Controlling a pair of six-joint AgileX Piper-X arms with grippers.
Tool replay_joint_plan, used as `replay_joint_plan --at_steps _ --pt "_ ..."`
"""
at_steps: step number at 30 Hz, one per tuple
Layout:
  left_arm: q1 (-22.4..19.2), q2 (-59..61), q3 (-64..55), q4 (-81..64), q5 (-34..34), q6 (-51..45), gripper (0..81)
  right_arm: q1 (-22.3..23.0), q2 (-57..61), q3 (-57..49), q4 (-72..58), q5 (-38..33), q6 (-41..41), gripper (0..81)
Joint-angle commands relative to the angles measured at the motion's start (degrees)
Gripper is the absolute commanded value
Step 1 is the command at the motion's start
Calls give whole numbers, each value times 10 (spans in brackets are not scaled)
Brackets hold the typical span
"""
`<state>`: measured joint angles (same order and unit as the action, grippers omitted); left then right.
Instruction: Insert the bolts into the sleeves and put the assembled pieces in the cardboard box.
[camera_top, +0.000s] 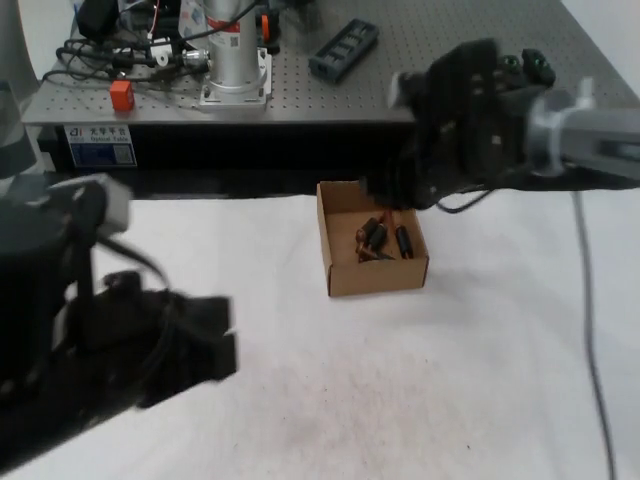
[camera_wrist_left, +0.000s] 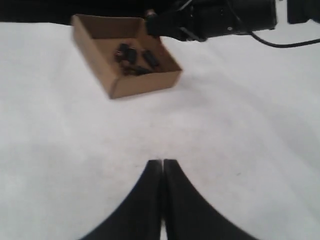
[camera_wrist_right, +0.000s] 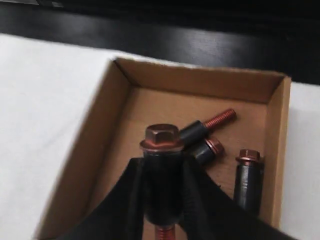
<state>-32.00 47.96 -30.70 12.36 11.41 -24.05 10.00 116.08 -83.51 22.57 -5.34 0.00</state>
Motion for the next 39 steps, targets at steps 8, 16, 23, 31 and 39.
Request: replay_joint_plan --at_steps 8,16,23,31,39 --pt "2 -169 75 206 -167 25 7 -3 55 -69 66 20 -13 104" --pt "2 -221 146 210 -187 -17 7 -9 19 -56 87 -11 -17 374" --pt "2 -272 149 267 -203 -35 7 -9 -175 105 35 -34 -22 210" --pt "2 -372 149 287 -202 -45 7 -5 -550 478 -175 -106 44 102" --pt "2 -407 149 287 -198 -57 7 -5 -867 703 -159 -116 82 90"
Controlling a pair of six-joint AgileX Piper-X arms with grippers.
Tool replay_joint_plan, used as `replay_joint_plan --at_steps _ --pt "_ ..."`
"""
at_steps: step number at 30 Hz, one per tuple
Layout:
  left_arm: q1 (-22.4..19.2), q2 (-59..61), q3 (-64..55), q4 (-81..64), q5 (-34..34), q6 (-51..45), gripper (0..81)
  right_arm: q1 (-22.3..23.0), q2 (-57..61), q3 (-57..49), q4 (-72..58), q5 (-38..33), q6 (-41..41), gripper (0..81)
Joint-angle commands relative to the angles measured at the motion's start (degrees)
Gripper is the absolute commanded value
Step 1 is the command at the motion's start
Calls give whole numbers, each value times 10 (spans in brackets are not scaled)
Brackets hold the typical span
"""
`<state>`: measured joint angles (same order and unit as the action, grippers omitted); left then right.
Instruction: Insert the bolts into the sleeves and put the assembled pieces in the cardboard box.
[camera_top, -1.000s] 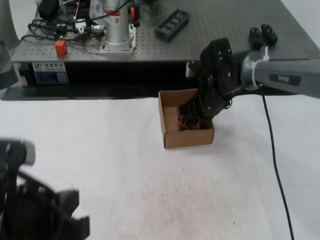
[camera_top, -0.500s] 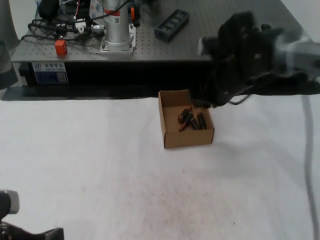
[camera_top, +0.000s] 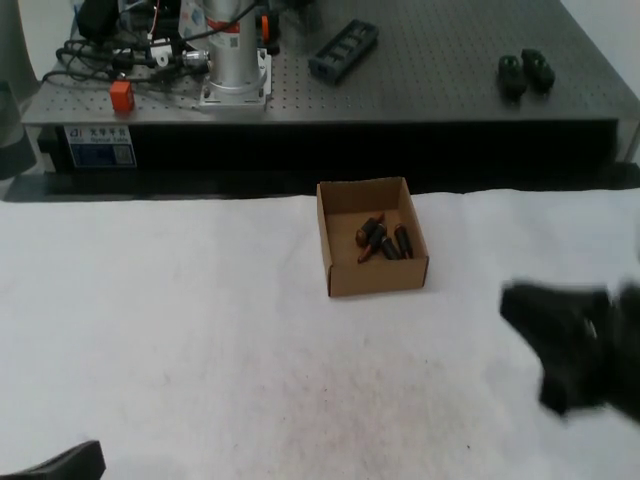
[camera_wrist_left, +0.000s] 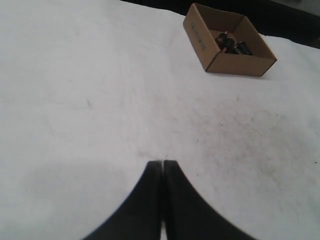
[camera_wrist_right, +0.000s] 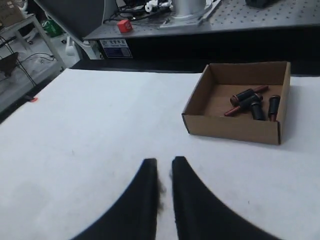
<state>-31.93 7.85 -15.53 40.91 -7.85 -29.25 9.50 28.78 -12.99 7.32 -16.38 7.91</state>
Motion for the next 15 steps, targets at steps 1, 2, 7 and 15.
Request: replay_joint_plan --at_steps 1,2,7,15 --pt "1 -6 -3 1 -5 -5 7 0 -20 13 5 -6 4 90" --pt "1 -6 -3 1 -5 -5 7 0 -41 25 19 -6 4 90" --pt "1 -6 16 -13 -21 -1 7 0 -82 55 52 6 4 90" --pt "1 -6 113 -69 -20 1 7 0 -82 84 52 30 2 90"
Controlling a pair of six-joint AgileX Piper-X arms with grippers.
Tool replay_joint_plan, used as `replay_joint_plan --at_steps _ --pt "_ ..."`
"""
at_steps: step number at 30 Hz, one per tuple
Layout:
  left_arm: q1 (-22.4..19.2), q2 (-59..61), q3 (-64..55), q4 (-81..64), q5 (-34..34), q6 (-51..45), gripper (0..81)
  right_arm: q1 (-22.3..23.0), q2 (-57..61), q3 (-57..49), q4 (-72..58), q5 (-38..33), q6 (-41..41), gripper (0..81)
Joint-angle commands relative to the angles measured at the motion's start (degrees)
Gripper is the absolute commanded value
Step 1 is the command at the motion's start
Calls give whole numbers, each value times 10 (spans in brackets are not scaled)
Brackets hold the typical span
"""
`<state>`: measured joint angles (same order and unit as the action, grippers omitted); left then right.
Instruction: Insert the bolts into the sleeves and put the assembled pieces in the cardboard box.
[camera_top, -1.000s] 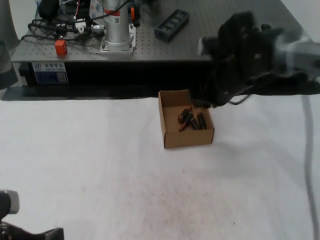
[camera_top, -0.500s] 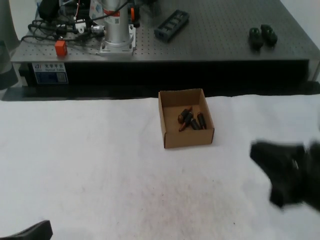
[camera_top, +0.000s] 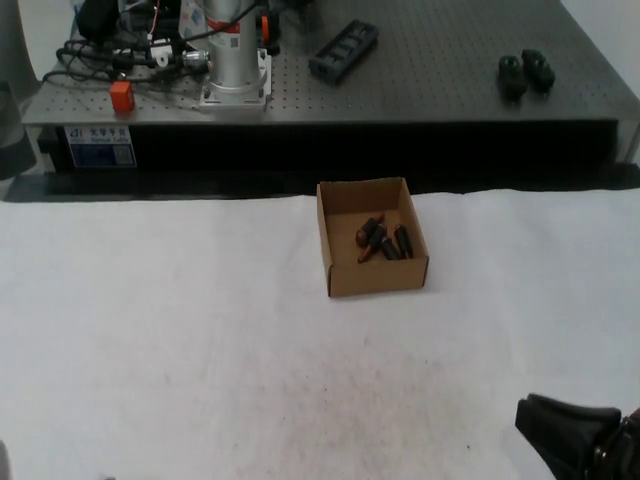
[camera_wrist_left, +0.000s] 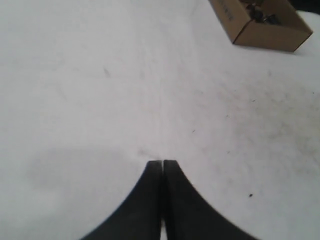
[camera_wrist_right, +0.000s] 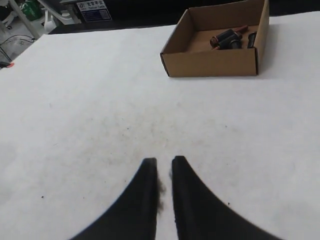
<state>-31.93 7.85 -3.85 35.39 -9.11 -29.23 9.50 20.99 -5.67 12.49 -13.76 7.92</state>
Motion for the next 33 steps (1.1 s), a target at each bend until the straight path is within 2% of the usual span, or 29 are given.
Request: replay_joint_plan --at_steps 1,33 --pt "1 -6 5 -14 -8 -1 7 0 -4 16 -1 3 2 90" --pt "1 -6 16 -22 -6 -3 7 0 -4 23 0 3 2 90"
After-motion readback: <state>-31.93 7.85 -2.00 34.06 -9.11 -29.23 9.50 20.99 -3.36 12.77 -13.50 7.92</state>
